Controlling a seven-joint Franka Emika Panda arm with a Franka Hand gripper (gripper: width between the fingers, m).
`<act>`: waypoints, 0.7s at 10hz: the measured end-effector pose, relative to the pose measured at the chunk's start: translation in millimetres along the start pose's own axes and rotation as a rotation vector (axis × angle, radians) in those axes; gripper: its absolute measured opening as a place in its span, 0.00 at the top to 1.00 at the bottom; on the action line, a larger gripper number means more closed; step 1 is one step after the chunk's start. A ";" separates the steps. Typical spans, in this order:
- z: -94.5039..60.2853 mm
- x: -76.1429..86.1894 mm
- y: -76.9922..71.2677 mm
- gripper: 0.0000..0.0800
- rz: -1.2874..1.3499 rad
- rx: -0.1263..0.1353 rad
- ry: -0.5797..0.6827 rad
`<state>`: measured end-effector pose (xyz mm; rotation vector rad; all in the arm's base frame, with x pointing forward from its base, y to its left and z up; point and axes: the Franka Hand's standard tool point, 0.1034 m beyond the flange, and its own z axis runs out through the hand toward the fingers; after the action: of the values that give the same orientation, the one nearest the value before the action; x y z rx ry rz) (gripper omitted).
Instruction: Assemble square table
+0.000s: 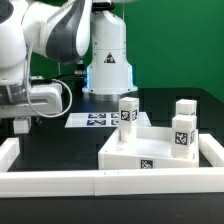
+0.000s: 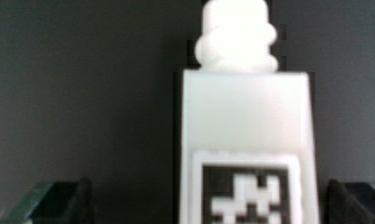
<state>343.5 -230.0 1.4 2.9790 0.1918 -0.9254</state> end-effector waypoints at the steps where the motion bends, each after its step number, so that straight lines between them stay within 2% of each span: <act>1: 0.7 0.0 -2.7 0.19 -0.001 0.004 -0.053; 2: 0.5 1.2 -6.5 0.19 -0.006 0.006 -0.082; 4: 1.7 -0.7 -15.3 0.19 -0.006 0.030 -0.187; 7: 0.7 -3.1 -16.7 0.19 -0.009 0.065 -0.344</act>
Offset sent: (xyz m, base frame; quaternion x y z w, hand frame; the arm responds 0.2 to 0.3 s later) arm 0.0005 0.0049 0.0018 -0.0115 -0.1300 0.0078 0.9914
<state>338.5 -213.8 2.9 2.8144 0.1707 -1.4474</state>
